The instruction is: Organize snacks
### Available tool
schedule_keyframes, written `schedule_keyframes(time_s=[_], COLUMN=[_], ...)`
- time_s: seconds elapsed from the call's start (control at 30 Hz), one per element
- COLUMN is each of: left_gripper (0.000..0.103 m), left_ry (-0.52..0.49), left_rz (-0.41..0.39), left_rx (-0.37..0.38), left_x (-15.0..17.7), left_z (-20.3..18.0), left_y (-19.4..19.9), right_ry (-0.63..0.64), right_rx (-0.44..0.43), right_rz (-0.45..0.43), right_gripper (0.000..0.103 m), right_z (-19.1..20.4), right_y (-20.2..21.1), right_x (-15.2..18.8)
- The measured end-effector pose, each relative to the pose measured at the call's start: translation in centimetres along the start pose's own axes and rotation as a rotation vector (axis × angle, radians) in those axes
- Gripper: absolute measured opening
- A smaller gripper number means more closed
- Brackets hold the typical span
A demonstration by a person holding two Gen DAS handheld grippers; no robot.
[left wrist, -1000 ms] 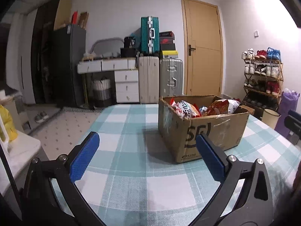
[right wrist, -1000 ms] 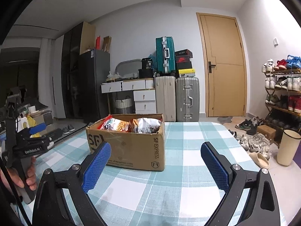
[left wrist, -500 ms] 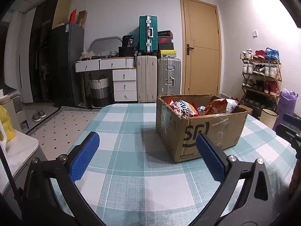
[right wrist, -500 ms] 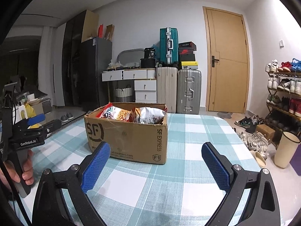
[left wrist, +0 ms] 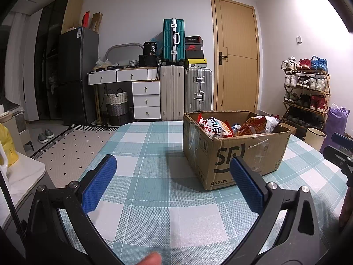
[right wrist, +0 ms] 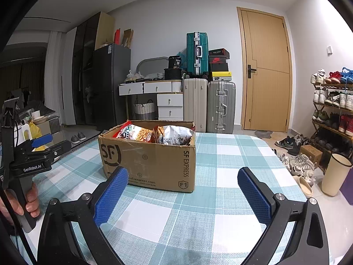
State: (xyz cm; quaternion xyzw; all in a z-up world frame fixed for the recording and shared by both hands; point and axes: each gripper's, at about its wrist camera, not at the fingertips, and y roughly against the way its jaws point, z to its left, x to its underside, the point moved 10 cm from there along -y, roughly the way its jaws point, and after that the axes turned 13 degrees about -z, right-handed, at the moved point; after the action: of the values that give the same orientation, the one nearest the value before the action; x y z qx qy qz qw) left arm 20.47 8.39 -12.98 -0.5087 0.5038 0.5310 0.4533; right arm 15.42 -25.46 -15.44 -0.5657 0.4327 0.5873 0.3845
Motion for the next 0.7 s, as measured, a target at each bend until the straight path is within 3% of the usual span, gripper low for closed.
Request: schedule_keyframes(time_s=[0.7], left_gripper=[0.103], left_ry=[0.0], left_rz=[-0.001], left_rx=[-0.001], left_x=[-0.02], left_z=[0.0], left_y=[0.11], right_ry=[0.004], right_rx=[-0.001], right_rz=[-0.001], right_gripper=[0.101], right_z=[0.0], right_y=[-0.06], right_x=[0.03])
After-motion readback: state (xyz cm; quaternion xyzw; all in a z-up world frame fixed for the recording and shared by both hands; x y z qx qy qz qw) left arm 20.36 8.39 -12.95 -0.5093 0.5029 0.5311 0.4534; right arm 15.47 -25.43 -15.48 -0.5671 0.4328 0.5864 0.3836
